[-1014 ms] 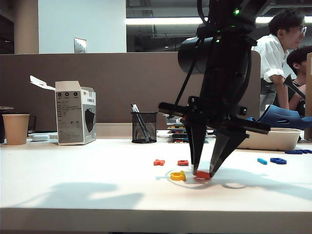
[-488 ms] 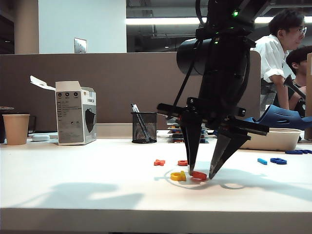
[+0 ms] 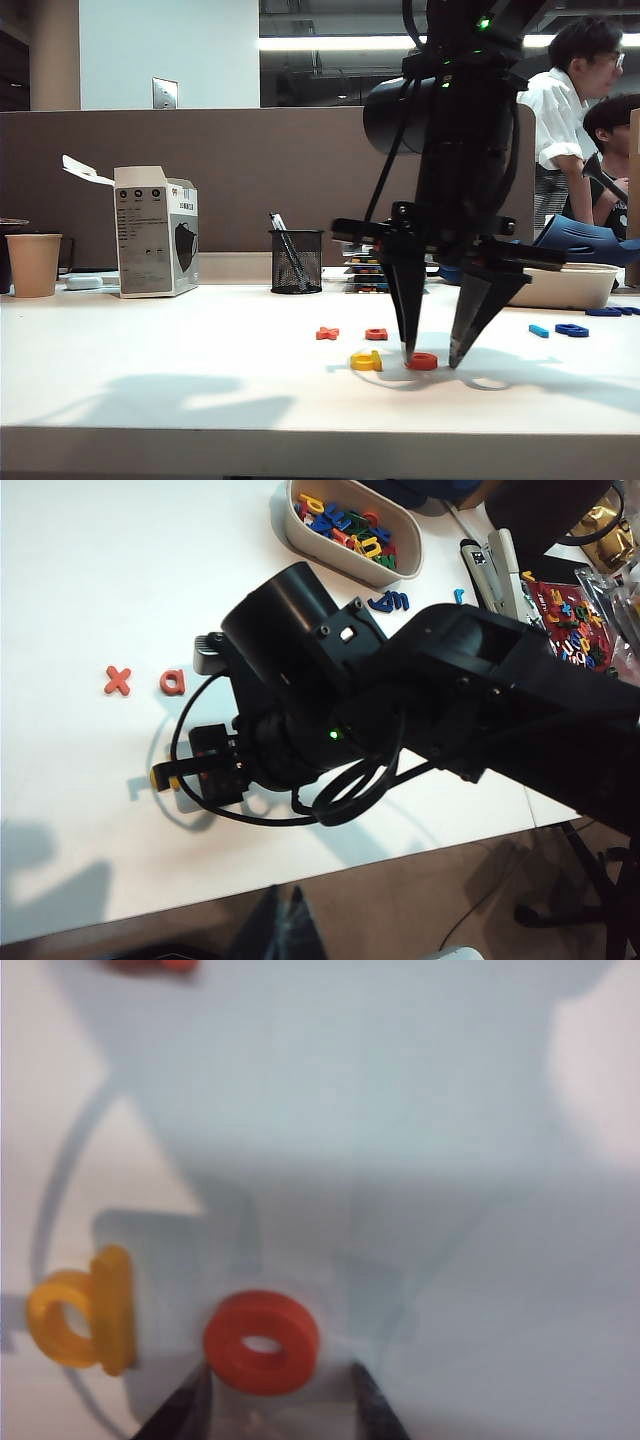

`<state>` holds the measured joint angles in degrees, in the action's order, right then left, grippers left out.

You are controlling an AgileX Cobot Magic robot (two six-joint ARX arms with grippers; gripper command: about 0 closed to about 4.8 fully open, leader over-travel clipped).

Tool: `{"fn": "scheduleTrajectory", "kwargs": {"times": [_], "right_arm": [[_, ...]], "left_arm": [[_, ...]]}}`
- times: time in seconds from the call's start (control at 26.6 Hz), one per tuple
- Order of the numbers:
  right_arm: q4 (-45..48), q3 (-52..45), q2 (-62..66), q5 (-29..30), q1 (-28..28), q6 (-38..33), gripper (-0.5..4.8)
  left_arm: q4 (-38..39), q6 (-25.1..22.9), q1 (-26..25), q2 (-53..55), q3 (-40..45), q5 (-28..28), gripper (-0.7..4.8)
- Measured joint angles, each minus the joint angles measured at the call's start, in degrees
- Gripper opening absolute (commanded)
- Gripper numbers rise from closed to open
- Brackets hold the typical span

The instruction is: Select the appropriate letters from the row of letter magnets placed on the table to arrange into the word "dog".

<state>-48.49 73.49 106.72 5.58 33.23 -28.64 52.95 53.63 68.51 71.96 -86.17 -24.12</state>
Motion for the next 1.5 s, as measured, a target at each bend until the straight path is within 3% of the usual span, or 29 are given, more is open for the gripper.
{"fn": "scheduleTrajectory", "kwargs": {"times": [0.11, 0.41, 0.56, 1.24, 1.5], "right_arm": [[-1.11, -0.55, -1.31, -0.48, -0.17, 0.00, 2.16], [-4.22, 5.29, -4.48, 0.07, -0.17, 2.60, 2.16], [-4.50, 7.74, -4.48, -2.84, -1.25, 4.17, 2.16], [-3.17, 8.31, -4.50, -7.89, -22.64, 15.02, 2.17], [-2.03, 8.39, -0.76, -8.46, -24.17, 16.76, 2.17]], "left_arm": [[0.00, 0.00, 0.00, 0.00, 0.00, -0.02, -0.05], [0.00, 0.00, 0.00, -0.02, 0.00, -0.02, -0.05], [0.00, 0.00, -0.02, -0.02, 0.00, 0.00, -0.05], [0.00, 0.00, 0.00, 0.00, 0.00, -0.02, -0.05], [0.00, 0.00, -0.02, -0.02, 0.00, -0.02, -0.05]]}}
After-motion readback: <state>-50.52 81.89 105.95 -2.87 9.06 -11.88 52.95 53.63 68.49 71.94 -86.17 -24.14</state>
